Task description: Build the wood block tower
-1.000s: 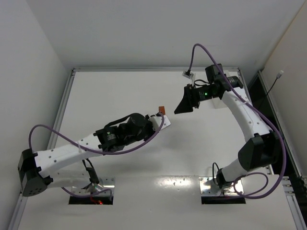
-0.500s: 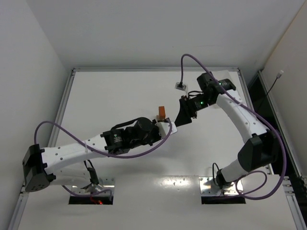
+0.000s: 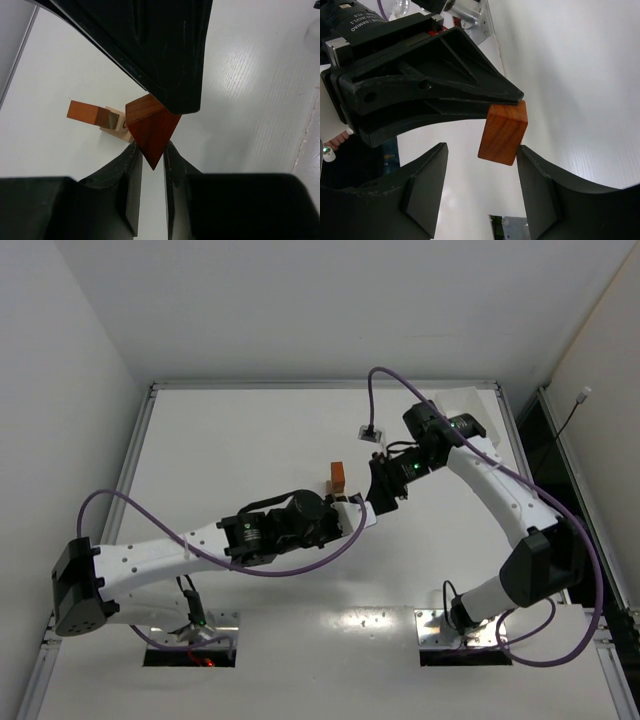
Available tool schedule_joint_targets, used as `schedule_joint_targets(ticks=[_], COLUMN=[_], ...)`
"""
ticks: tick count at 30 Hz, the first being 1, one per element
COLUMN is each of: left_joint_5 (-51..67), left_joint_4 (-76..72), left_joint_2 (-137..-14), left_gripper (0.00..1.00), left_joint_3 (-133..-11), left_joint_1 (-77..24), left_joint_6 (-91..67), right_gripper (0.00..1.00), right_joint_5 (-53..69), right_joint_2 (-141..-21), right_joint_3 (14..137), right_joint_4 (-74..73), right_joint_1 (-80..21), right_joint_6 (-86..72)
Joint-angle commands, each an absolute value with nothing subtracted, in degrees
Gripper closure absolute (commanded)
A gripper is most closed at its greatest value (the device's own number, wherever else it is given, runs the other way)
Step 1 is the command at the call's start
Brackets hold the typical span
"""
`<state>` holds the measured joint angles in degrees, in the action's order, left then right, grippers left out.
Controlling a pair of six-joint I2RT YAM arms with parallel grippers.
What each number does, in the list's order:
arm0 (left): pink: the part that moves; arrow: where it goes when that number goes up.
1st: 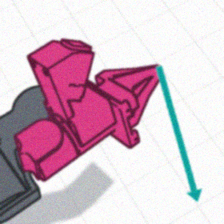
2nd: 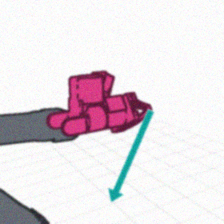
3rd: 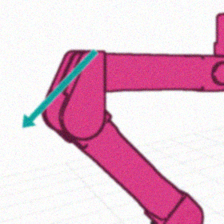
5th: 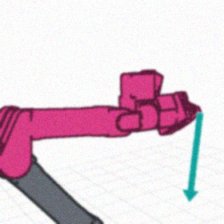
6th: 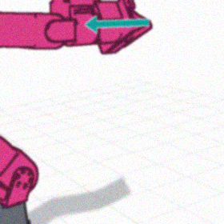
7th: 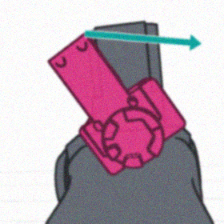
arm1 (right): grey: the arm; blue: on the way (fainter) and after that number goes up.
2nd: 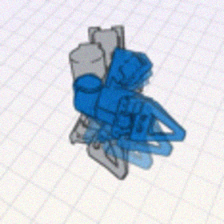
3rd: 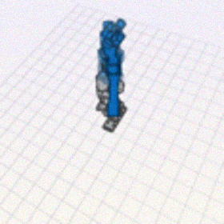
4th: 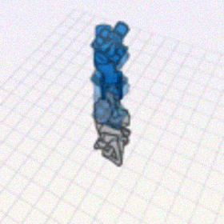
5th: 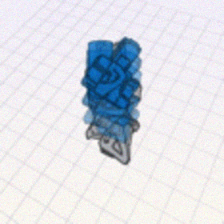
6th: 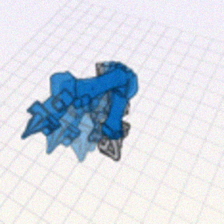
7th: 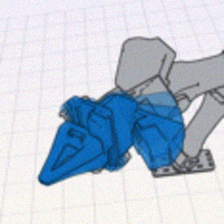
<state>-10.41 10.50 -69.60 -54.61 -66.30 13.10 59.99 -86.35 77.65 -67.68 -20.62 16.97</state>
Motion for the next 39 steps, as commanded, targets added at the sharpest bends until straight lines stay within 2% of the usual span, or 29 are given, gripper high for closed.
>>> schedule_joint_targets(ticks=[1,27,29,30,33,39], left_joint_5=[-10.55,-9.93,-9.93,-9.93,-9.93,-10.46], left_joint_4=[6.77,6.77,7.29,7.29,7.29,6.77], left_joint_2=[-70.14,-69.61,-69.61,-69.61,-69.61,-69.61], left_gripper=[1.00,1.00,1.00,1.00,1.00,1.00], left_joint_3=[-57.66,-58.18,-58.18,-58.18,-58.18,-58.18], left_joint_1=[-67.15,-67.68,-67.68,-67.68,-67.68,-67.68], left_joint_6=[13.80,13.18,13.18,13.18,13.18,13.18], right_gripper=[0.46,0.46,0.51,0.58,0.70,0.71], right_joint_5=[61.87,60.73,61.43,61.44,61.96,62.58], right_joint_2=[-84.46,-84.46,-84.46,-84.46,-84.46,-84.46], right_joint_3=[76.38,74.18,74.18,74.18,74.18,73.65], right_joint_4=[-66.62,-61.35,-61.35,-60.83,-60.82,-61.35], right_joint_1=[-21.36,-18.28,-17.75,-17.75,-17.23,-17.84], right_joint_6=[18.02,13.54,13.01,13.01,13.01,13.01])
